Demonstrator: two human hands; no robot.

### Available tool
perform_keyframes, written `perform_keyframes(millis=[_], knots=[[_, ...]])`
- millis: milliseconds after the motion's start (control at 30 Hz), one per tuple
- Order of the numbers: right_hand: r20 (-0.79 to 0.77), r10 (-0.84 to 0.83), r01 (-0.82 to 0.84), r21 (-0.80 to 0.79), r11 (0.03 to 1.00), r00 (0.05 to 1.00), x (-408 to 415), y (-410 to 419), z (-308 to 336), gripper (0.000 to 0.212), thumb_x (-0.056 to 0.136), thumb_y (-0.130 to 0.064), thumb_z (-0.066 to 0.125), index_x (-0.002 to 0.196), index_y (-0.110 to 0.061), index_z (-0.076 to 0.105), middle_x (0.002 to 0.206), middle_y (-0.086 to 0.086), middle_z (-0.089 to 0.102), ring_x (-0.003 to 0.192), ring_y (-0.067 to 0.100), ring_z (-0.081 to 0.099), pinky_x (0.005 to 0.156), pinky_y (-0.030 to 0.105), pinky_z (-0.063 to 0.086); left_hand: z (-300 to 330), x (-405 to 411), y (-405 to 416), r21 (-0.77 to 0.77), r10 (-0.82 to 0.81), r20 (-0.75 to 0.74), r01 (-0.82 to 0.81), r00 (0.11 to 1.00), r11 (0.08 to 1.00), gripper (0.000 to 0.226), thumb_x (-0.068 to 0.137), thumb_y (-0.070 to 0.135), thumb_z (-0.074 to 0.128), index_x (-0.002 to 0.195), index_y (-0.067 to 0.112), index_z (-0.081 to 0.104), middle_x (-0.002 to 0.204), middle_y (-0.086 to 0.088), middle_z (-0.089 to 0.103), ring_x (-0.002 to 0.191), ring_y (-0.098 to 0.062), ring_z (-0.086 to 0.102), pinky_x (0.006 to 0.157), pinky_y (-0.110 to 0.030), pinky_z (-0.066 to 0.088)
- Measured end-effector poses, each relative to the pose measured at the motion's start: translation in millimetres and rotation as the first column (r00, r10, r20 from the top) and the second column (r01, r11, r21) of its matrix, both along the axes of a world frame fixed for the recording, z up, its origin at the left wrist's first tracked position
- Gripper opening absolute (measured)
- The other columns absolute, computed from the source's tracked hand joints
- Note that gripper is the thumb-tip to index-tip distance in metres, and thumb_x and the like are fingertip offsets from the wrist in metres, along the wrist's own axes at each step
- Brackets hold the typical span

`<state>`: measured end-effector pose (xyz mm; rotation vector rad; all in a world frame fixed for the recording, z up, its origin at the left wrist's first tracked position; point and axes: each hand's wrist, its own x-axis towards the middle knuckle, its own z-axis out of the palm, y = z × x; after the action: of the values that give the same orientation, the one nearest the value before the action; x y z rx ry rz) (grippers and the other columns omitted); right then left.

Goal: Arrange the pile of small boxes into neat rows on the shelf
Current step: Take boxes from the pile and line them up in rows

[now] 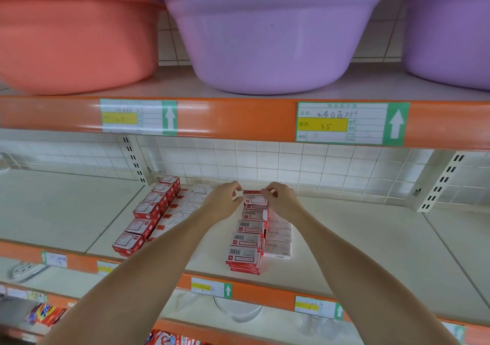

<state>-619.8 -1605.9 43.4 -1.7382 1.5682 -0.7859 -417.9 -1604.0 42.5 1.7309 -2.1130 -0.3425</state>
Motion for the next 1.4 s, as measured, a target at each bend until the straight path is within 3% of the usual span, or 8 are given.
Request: perform_keyframes(millis=[100,267,467,667,967,1200,1300,1400], knots=[[-0.003,-0.037,0.037,0.026,0.999,0.999,0,-4,4,0.032,0.098,-0.038,0.054,0.086,-0.011,0.066,0.078,0.005,0.070,0.070,0.022,0.068,0.062,0.033,0.055,2,-2,1,0.003,0.001,0.000,-0.001,1.000,1.000,0.030,0.098,0.034,0.056,0.124,0.020,0.056,0.111,0.003,0.060,0.098,-0.014,0.057,0.088,-0.034,0.050],[-0.060,-0.055,0.059,0.057,0.997,0.997,0,-9,3,0.028,0.101,-0.033,0.051,0.092,-0.011,0.067,0.079,0.006,0.070,0.062,0.014,0.060,0.055,0.023,0.045,4,-5,4,0.010,0.006,0.010,-0.006,1.000,1.000,0.030,0.098,0.033,0.055,0.126,0.020,0.055,0.113,0.003,0.061,0.100,-0.014,0.057,0.087,-0.032,0.050],[-0.108,-0.051,0.057,0.056,0.997,0.993,-2,-13,-6,0.015,0.094,-0.030,0.061,0.097,-0.017,0.068,0.103,0.005,0.066,0.081,0.018,0.062,0.067,0.028,0.048,5,-2,6,0.031,0.013,-0.012,-0.012,1.000,0.999,0.030,0.098,0.033,0.056,0.125,0.021,0.055,0.114,0.002,0.060,0.100,-0.014,0.057,0.090,-0.035,0.051],[-0.214,0.077,-0.071,0.036,0.997,0.974,4,-11,-5,0.021,0.090,-0.031,0.066,0.108,-0.020,0.066,0.113,0.003,0.055,0.091,0.017,0.054,0.057,0.019,0.035,7,0,8,0.062,0.020,-0.023,-0.018,1.000,0.998,0.031,0.098,0.033,0.056,0.126,0.020,0.055,0.114,0.002,0.059,0.101,-0.015,0.057,0.090,-0.033,0.050],[-0.241,-0.011,0.016,0.020,1.000,0.970,12,-6,-12,0.024,0.095,-0.032,0.060,0.117,-0.021,0.062,0.116,0.003,0.046,0.082,0.017,0.056,0.071,0.031,0.050,9,-2,20,0.121,0.048,-0.027,-0.044,0.998,0.992,0.028,0.097,0.036,0.056,0.120,0.020,0.056,0.112,0.002,0.061,0.099,-0.015,0.058,0.090,-0.037,0.051],[-0.190,-0.092,0.094,-0.001,0.996,0.978,17,6,-12,0.037,0.097,-0.032,0.058,0.130,-0.019,0.051,0.124,0.007,0.043,0.093,0.024,0.058,0.072,0.033,0.053,16,-17,45,0.249,0.101,0.228,-0.159,0.968,0.955,0.053,0.095,0.066,0.039,0.094,0.018,0.061,0.079,0.005,0.061,0.085,-0.018,0.060,0.087,-0.039,0.043],[-0.198,-0.134,0.139,0.011,0.990,0.971,19,16,-9,0.038,0.095,-0.027,0.058,0.129,-0.015,0.045,0.123,0.007,0.044,0.096,0.025,0.057,0.074,0.034,0.052,13,-22,54,0.384,0.034,0.239,-0.127,0.970,0.915,0.057,0.094,0.066,0.043,0.094,0.012,0.062,0.081,0.000,0.061,0.079,-0.016,0.058,0.082,-0.035,0.047],[-0.179,-0.184,0.193,0.032,0.981,0.966,18,27,-7,0.030,0.093,-0.021,0.055,0.119,-0.014,0.044,0.116,0.007,0.047,0.091,0.022,0.055,0.068,0.031,0.046,8,-25,57,0.423,0.060,0.136,-0.113,0.989,0.899,0.043,0.096,0.049,0.053,0.070,0.015,0.049,0.064,0.003,0.047,0.056,-0.010,0.046,0.056,-0.024,0.039]])
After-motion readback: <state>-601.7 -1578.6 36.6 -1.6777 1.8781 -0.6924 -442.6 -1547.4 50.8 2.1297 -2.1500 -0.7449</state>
